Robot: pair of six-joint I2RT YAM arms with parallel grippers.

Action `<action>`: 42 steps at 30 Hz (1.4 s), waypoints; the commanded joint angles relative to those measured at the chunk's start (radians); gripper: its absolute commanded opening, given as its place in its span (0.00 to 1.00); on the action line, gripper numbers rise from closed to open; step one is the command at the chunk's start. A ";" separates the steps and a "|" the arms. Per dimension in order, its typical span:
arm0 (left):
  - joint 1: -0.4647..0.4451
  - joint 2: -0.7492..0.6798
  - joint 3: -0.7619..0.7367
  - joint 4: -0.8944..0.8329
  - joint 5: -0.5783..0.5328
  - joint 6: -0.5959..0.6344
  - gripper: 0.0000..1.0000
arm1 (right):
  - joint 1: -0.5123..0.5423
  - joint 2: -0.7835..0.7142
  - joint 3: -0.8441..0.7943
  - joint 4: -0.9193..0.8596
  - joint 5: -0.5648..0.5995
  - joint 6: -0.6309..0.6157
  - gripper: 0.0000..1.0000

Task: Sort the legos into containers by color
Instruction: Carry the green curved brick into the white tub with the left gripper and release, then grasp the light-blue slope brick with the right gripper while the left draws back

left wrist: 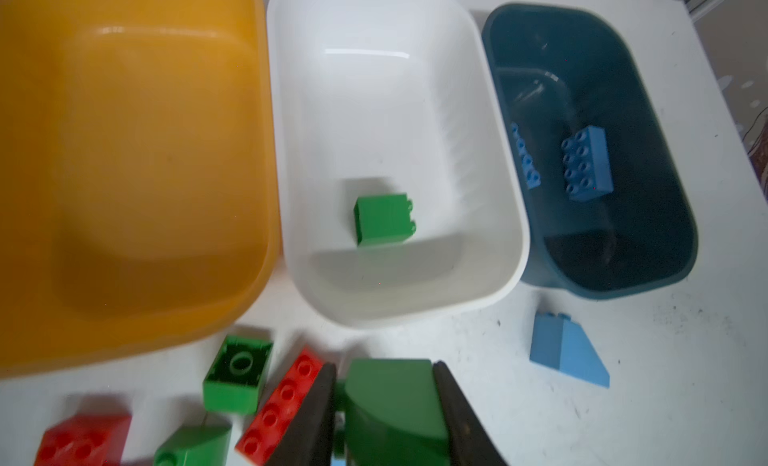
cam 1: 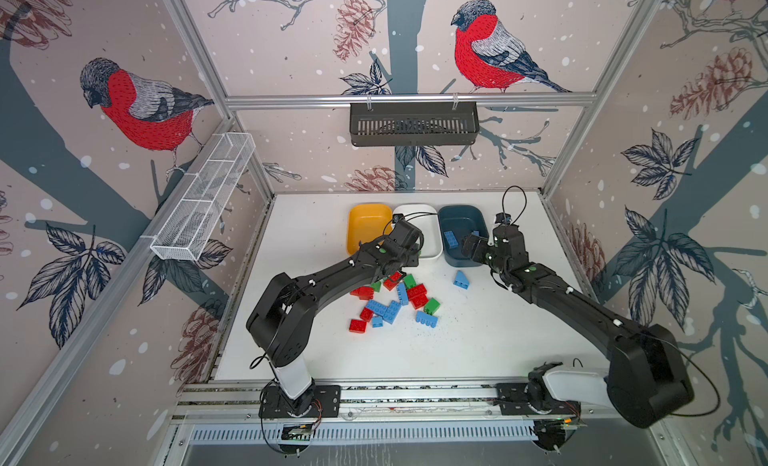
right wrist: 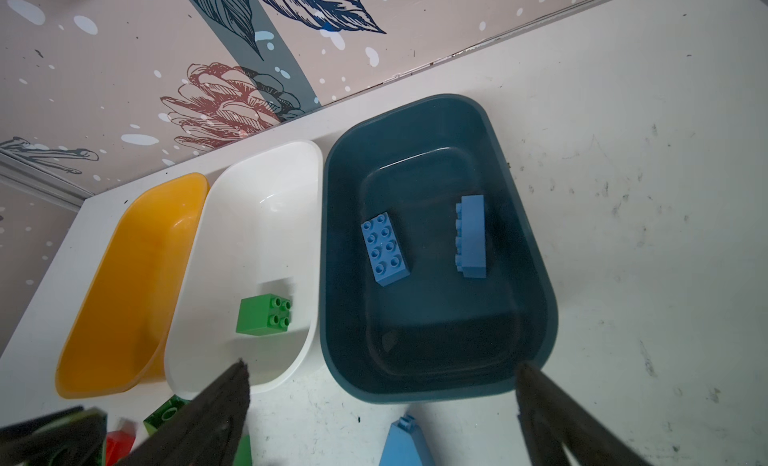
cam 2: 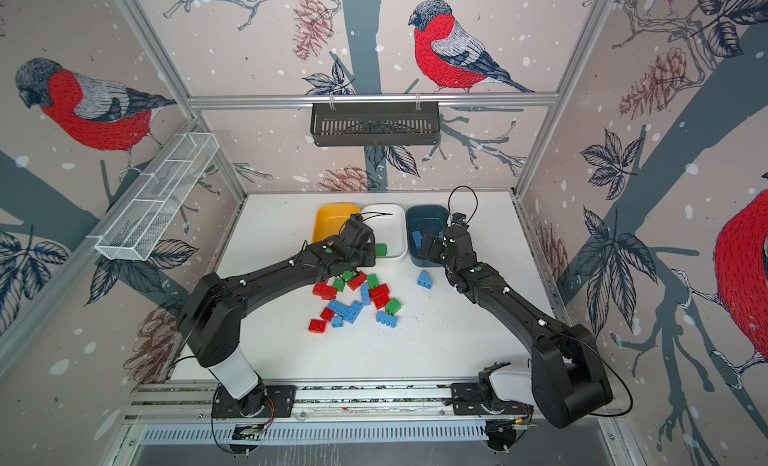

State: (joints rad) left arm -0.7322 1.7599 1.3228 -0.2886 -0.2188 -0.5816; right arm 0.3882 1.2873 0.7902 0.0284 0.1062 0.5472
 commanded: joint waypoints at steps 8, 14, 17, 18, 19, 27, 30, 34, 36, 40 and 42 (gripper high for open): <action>0.060 0.220 0.213 0.096 -0.032 0.074 0.32 | 0.008 -0.070 -0.032 0.012 0.107 0.020 1.00; 0.078 0.328 0.322 0.083 -0.066 0.100 0.36 | 0.008 -0.085 -0.050 0.007 0.127 0.009 1.00; 0.079 0.363 0.381 0.047 -0.077 0.112 0.46 | 0.006 -0.088 -0.054 0.011 0.095 0.009 1.00; 0.079 0.370 0.401 0.031 -0.078 0.110 0.53 | 0.006 -0.090 -0.055 0.011 0.087 0.007 1.00; 0.079 0.374 0.423 0.005 -0.071 0.111 0.58 | 0.008 -0.093 -0.058 0.012 0.078 -0.002 0.99; 0.077 0.268 0.322 0.037 0.010 0.122 0.79 | 0.012 -0.136 -0.093 0.053 0.018 -0.039 1.00; 0.077 0.206 0.239 0.068 0.047 0.111 0.82 | 0.015 -0.125 -0.097 0.051 0.010 -0.033 0.99; 0.077 0.118 0.134 0.091 0.052 0.078 0.88 | 0.014 -0.126 -0.124 0.053 -0.002 0.027 0.99; 0.077 0.076 0.078 0.116 0.052 0.059 0.92 | 0.013 -0.134 -0.142 0.059 -0.016 0.044 0.99; 0.078 0.015 -0.016 0.175 0.084 0.027 0.97 | 0.016 -0.134 -0.166 0.049 -0.077 0.029 1.00; 0.077 0.001 -0.040 0.187 0.082 0.011 0.97 | 0.023 -0.125 -0.173 0.032 -0.083 0.027 0.99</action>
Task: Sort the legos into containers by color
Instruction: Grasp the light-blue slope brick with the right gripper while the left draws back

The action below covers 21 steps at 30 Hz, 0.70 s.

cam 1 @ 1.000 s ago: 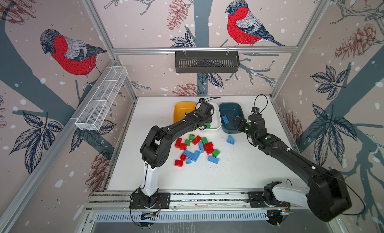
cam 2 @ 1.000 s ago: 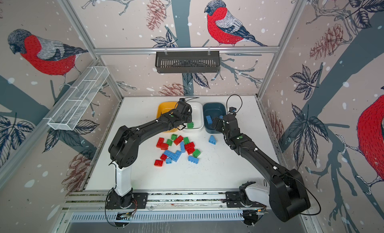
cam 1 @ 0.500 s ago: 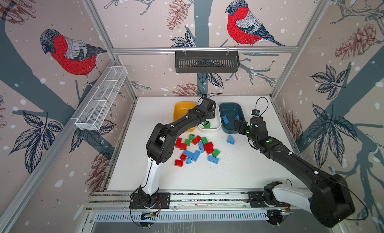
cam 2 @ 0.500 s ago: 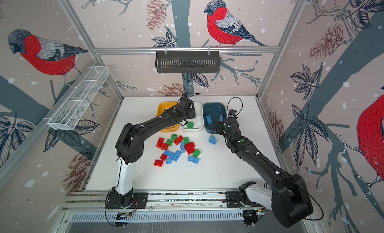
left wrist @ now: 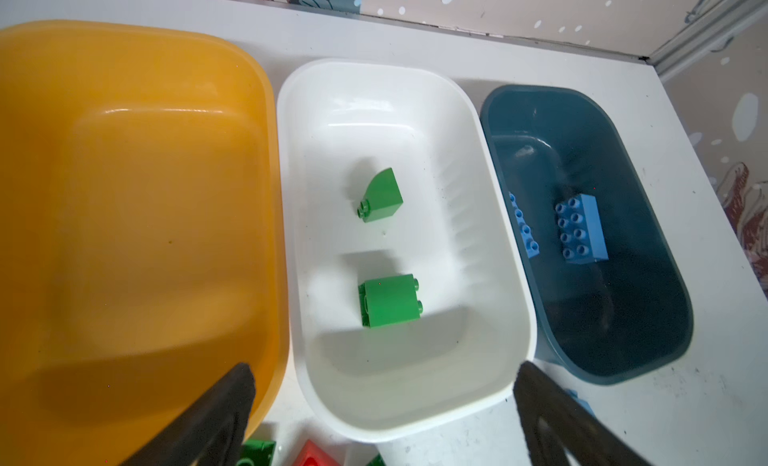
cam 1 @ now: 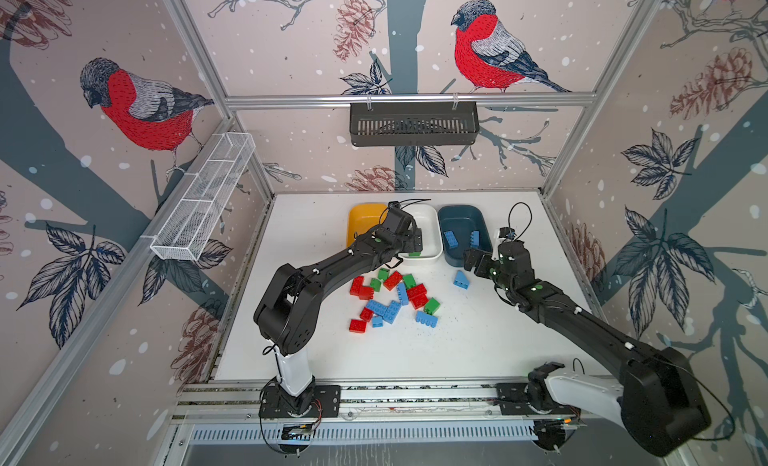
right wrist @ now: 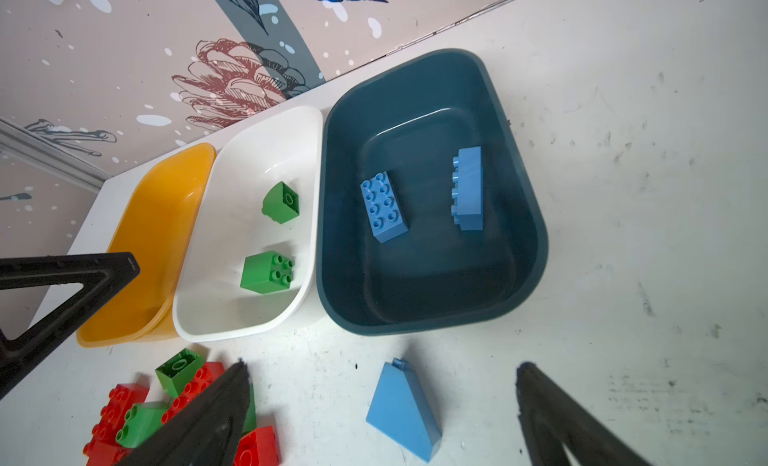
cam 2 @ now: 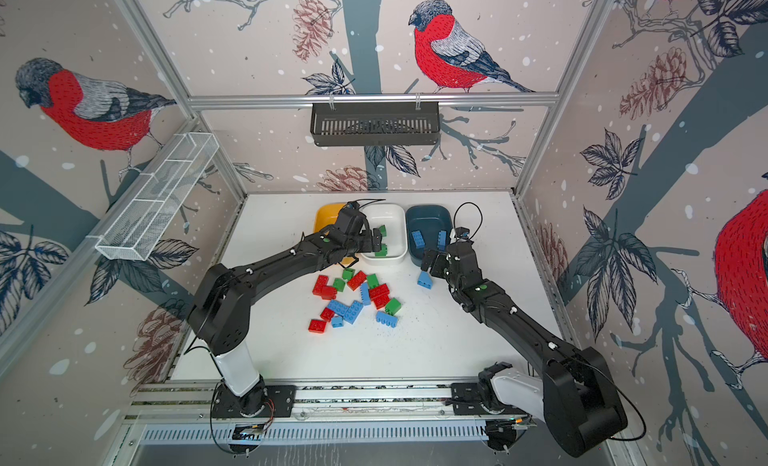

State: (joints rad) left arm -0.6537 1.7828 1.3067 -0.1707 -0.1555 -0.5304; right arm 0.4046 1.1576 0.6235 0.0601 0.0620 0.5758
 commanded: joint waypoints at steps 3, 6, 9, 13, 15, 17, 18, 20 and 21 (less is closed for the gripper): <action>-0.001 -0.041 -0.060 0.097 0.024 -0.063 0.97 | 0.027 0.011 -0.034 0.000 -0.046 0.015 0.99; -0.001 -0.054 -0.086 0.124 0.035 -0.078 0.97 | 0.059 0.024 -0.065 0.021 -0.066 0.026 0.99; -0.001 -0.067 -0.103 0.143 0.034 -0.086 0.97 | 0.086 0.053 -0.080 0.021 -0.056 0.028 0.98; -0.001 -0.072 -0.111 0.151 0.030 -0.085 0.97 | 0.116 0.118 -0.068 0.016 -0.027 -0.004 0.98; -0.001 -0.069 -0.109 0.150 0.035 -0.083 0.97 | 0.126 0.160 -0.047 -0.002 0.000 -0.014 0.95; -0.001 -0.067 -0.108 0.149 0.038 -0.080 0.97 | 0.136 0.198 -0.021 -0.026 0.032 -0.020 0.89; -0.001 -0.067 -0.109 0.148 0.036 -0.080 0.97 | 0.140 0.219 -0.005 -0.040 0.046 -0.020 0.87; -0.001 -0.066 -0.112 0.147 0.038 -0.088 0.97 | 0.148 0.249 0.018 -0.049 0.047 -0.036 0.81; -0.001 -0.064 -0.113 0.146 0.040 -0.089 0.97 | 0.153 0.264 0.025 -0.049 0.051 -0.041 0.79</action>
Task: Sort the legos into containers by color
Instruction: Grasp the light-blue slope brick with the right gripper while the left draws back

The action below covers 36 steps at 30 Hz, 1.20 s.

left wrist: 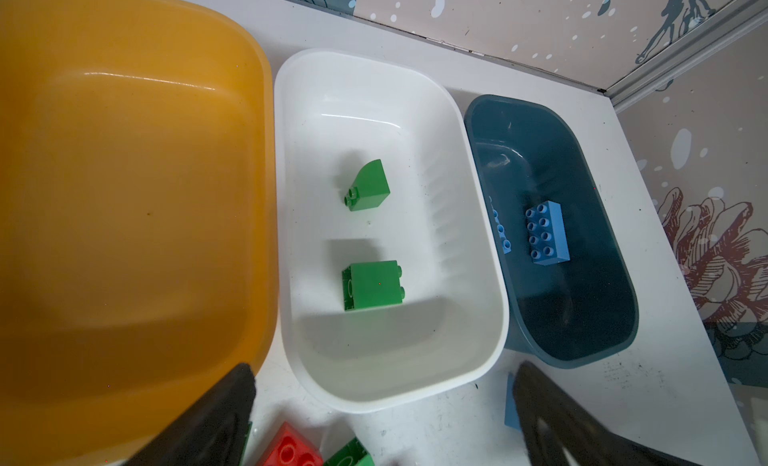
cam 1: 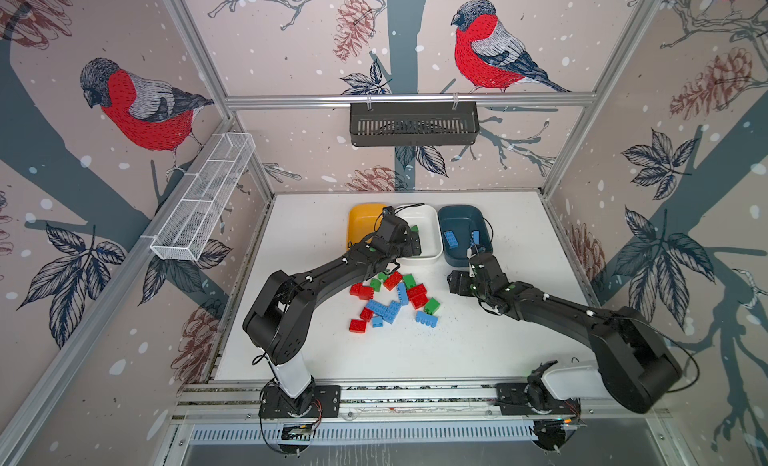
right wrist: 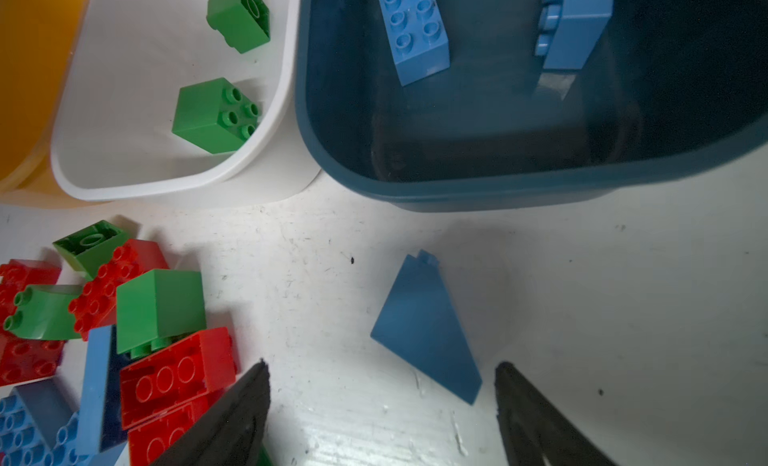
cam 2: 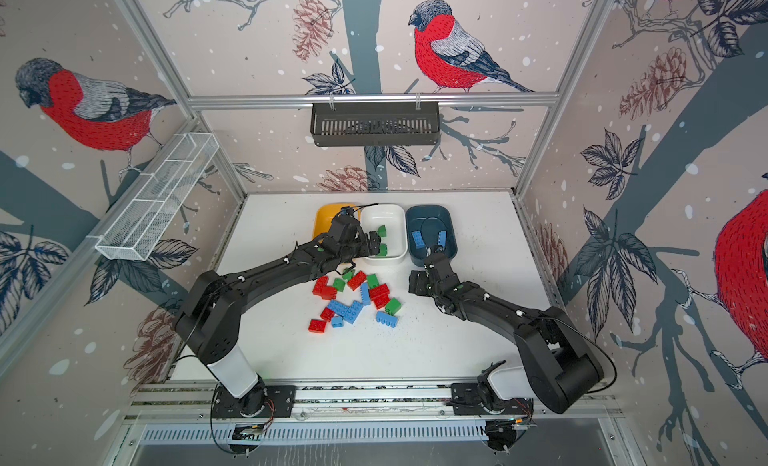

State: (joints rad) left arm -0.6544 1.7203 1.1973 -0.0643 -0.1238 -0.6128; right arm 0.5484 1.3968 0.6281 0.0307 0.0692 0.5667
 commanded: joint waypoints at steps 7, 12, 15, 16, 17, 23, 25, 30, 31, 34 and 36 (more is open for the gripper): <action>-0.001 0.007 -0.004 0.033 0.012 -0.014 0.97 | 0.033 0.111 0.070 -0.071 0.145 -0.008 0.72; -0.001 0.012 -0.001 0.032 0.016 -0.015 0.97 | 0.035 0.157 0.087 -0.086 0.167 0.004 0.68; -0.001 0.018 0.004 0.030 0.019 -0.015 0.97 | 0.035 0.176 0.099 -0.092 0.167 0.003 0.65; -0.001 0.020 0.005 0.030 0.020 -0.017 0.97 | 0.035 0.180 0.102 -0.092 0.167 0.003 0.65; 0.000 0.020 0.005 0.028 0.020 -0.017 0.97 | 0.035 0.180 0.102 -0.091 0.165 0.003 0.64; -0.001 0.023 0.005 0.025 0.019 -0.019 0.97 | 0.035 0.196 0.116 -0.095 0.207 0.013 0.68; 0.000 0.024 0.005 0.026 0.020 -0.018 0.97 | 0.036 0.209 0.126 -0.096 0.220 0.021 0.70; 0.000 0.020 0.002 0.026 0.021 -0.018 0.97 | 0.041 0.242 0.127 -0.071 0.271 0.078 0.67; 0.000 0.018 -0.001 0.027 0.020 -0.018 0.97 | 0.042 0.247 0.126 -0.068 0.280 0.087 0.66; 0.000 0.013 -0.004 0.025 0.018 -0.016 0.97 | 0.055 0.258 0.125 -0.071 0.321 0.106 0.62; 0.000 0.013 -0.007 0.021 0.014 -0.016 0.97 | 0.068 0.253 0.116 -0.082 0.346 0.107 0.57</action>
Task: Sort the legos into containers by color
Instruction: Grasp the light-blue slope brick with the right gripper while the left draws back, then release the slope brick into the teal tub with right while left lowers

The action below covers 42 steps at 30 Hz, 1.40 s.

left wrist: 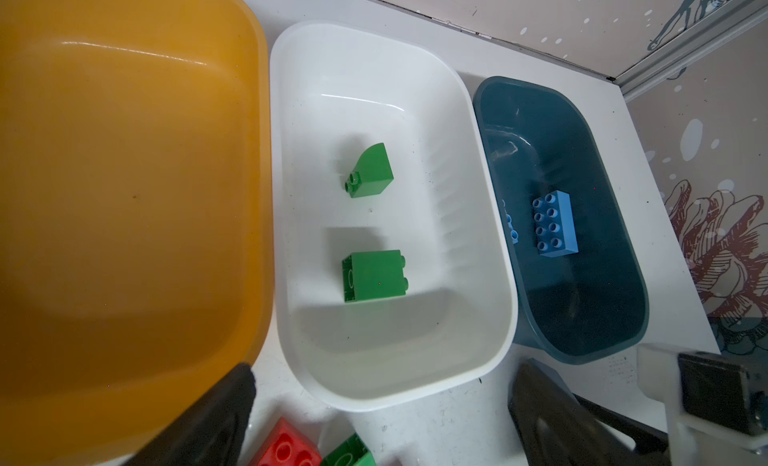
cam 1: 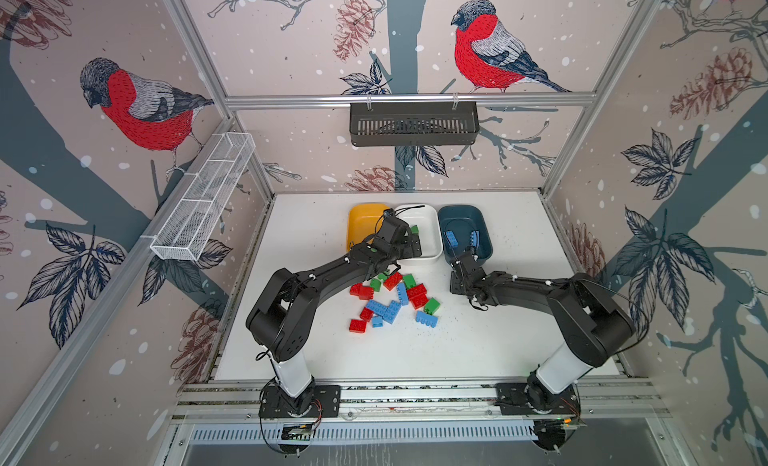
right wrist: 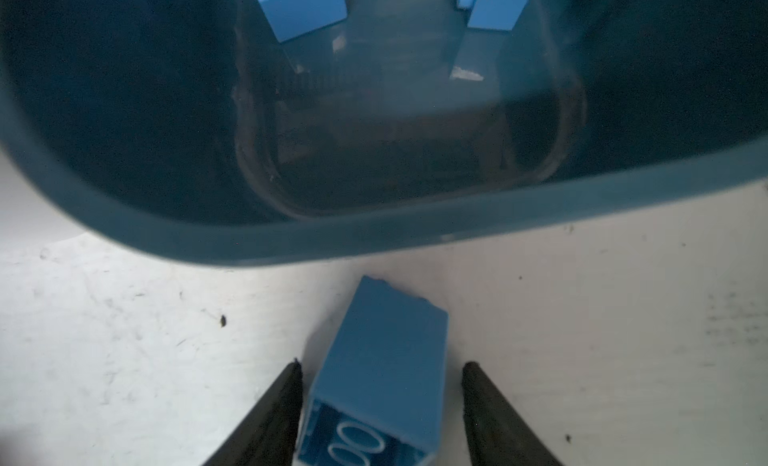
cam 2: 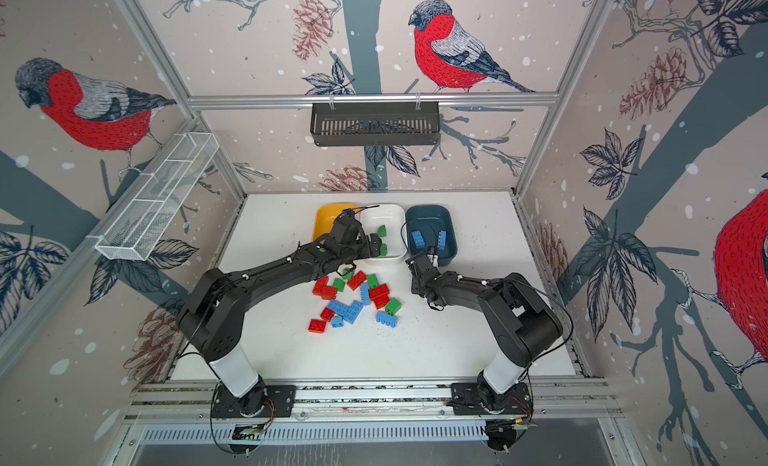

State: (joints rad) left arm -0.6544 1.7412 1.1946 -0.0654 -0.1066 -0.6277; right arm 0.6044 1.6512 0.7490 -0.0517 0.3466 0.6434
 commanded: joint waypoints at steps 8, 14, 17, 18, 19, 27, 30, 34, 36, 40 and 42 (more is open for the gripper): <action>-0.001 -0.012 -0.018 0.028 -0.011 -0.006 0.97 | 0.023 -0.106 -0.093 0.013 0.048 -0.011 0.41; -0.001 -0.015 -0.018 0.027 -0.014 -0.005 0.97 | 0.023 -0.205 -0.155 0.061 0.012 -0.065 0.31; 0.001 -0.015 -0.019 0.026 -0.018 -0.006 0.97 | 0.023 -0.237 -0.169 0.074 0.002 -0.089 0.29; 0.000 -0.015 -0.019 0.026 -0.018 -0.006 0.97 | 0.023 -0.245 -0.171 0.074 0.000 -0.097 0.29; -0.001 -0.016 -0.018 0.026 -0.018 -0.007 0.97 | 0.023 -0.252 -0.171 0.073 -0.002 -0.103 0.29; -0.001 -0.045 -0.041 0.017 -0.030 -0.004 0.97 | -0.025 -0.394 -0.167 0.175 -0.152 -0.156 0.28; -0.001 -0.058 -0.056 0.013 -0.024 0.002 0.97 | -0.080 -0.392 -0.138 0.193 -0.204 -0.157 0.29; -0.016 -0.078 -0.083 -0.004 -0.026 0.025 0.97 | -0.153 -0.346 -0.094 0.214 -0.281 -0.172 0.29; -0.037 -0.092 -0.095 -0.028 -0.048 0.041 0.97 | -0.185 -0.304 -0.054 0.196 -0.288 -0.176 0.29; -0.085 -0.117 -0.116 -0.085 -0.106 0.066 0.97 | -0.209 -0.223 0.034 0.154 -0.241 -0.188 0.30; -0.099 -0.131 -0.134 -0.106 -0.120 0.063 0.97 | -0.220 -0.183 0.065 0.160 -0.227 -0.191 0.30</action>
State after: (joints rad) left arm -0.7429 1.6272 1.0748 -0.1249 -0.1768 -0.5903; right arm 0.3954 1.4353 0.7826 0.1123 0.1001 0.4713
